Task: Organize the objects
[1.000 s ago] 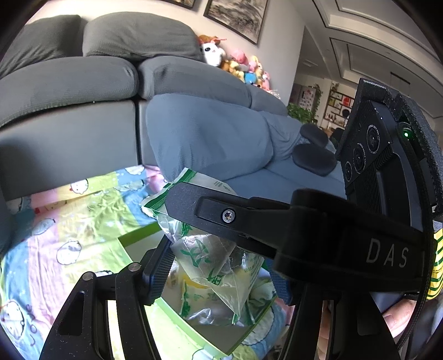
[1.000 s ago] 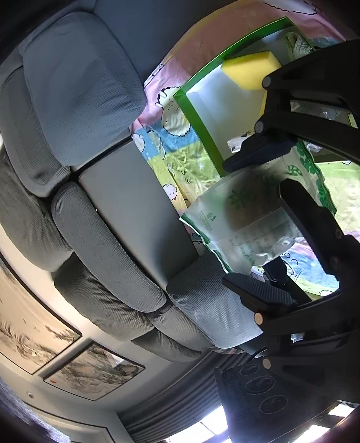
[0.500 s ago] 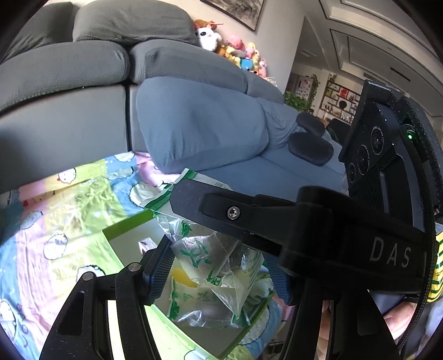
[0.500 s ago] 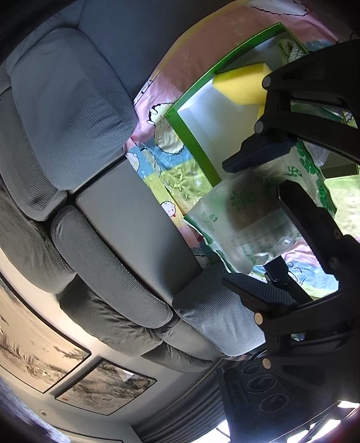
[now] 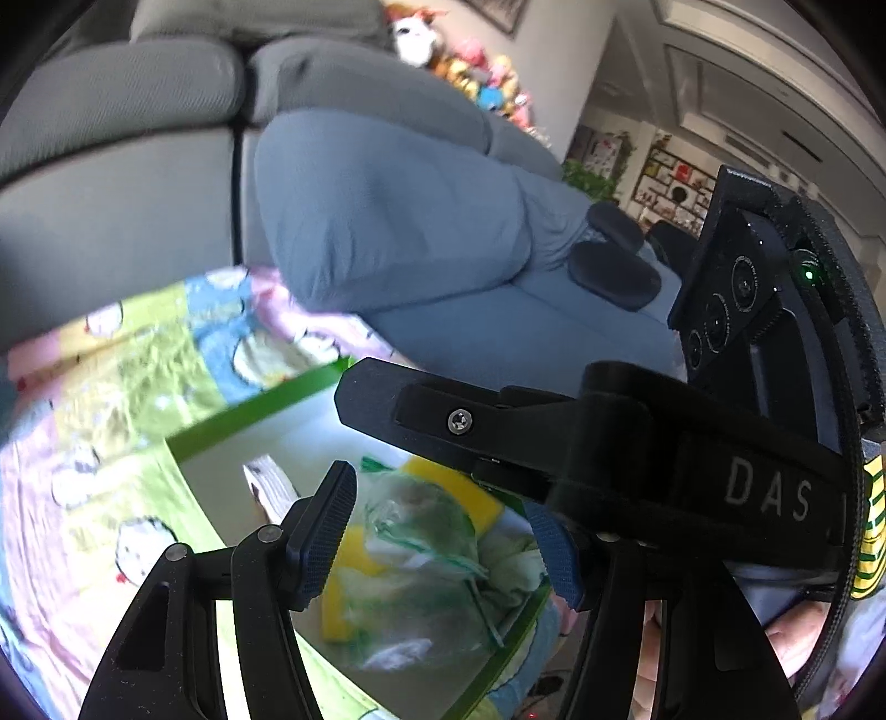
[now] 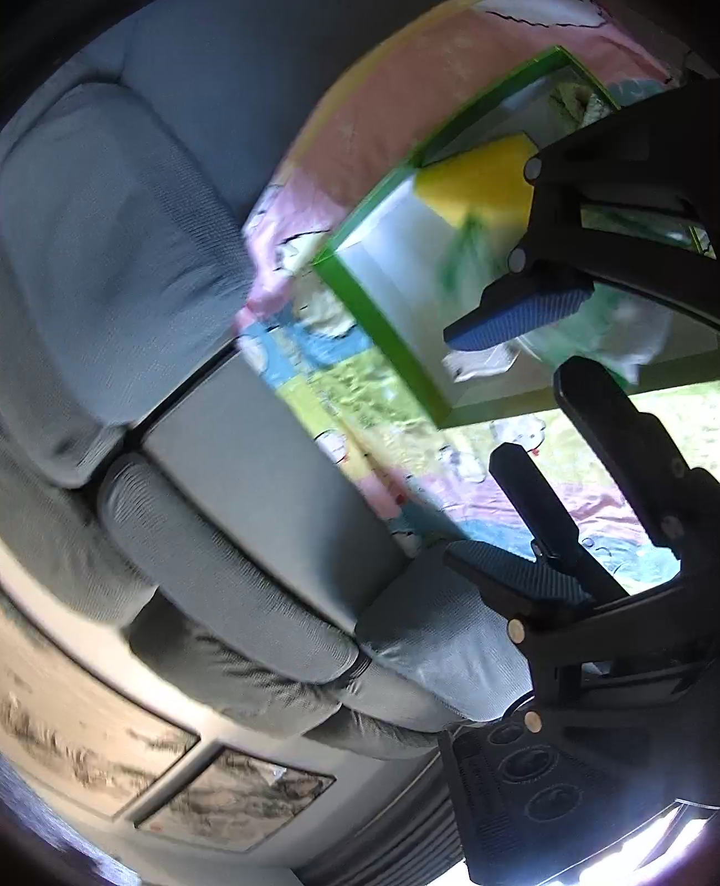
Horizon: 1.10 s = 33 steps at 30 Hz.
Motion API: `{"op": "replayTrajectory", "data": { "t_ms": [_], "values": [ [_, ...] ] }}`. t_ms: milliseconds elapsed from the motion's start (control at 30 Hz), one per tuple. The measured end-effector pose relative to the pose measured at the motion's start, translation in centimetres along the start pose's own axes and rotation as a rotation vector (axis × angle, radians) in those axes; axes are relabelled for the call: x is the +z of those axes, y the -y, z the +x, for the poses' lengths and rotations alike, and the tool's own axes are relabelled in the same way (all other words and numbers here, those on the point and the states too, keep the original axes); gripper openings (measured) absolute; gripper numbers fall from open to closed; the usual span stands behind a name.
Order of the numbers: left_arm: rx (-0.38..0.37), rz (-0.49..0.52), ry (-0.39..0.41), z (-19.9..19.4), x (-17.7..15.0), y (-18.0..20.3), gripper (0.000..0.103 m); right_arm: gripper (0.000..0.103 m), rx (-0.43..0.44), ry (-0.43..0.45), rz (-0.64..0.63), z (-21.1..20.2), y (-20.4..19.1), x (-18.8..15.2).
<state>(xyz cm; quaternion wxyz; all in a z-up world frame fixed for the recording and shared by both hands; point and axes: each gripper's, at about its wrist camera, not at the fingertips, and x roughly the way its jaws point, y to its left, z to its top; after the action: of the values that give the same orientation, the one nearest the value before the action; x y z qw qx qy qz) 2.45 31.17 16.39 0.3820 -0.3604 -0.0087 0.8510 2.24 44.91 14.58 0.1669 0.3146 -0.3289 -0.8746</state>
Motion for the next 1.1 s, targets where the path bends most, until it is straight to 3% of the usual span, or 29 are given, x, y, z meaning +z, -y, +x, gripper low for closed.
{"op": "replayTrajectory", "data": {
  "t_ms": [167, 700, 933, 1100],
  "values": [
    [-0.034, -0.061, -0.032, 1.1, -0.5, -1.1, 0.063, 0.068, -0.017, -0.041, 0.027, 1.4, 0.8, 0.0],
    [0.004, -0.1, -0.055, 0.7, -1.3, -2.1, 0.063, 0.068, -0.169, -0.049, 0.059, 1.6, 1.2, 0.0],
    [0.01, -0.119, -0.057, 0.1, -1.6, -2.6, 0.063, 0.073, -0.219, -0.03, 0.061, 1.0, 0.9, 0.0],
    [0.053, -0.117, -0.076, -0.1, -2.0, -2.9, 0.063, 0.077, -0.29, -0.006, 0.068, 0.3, 0.9, 0.0]
  ]
}}
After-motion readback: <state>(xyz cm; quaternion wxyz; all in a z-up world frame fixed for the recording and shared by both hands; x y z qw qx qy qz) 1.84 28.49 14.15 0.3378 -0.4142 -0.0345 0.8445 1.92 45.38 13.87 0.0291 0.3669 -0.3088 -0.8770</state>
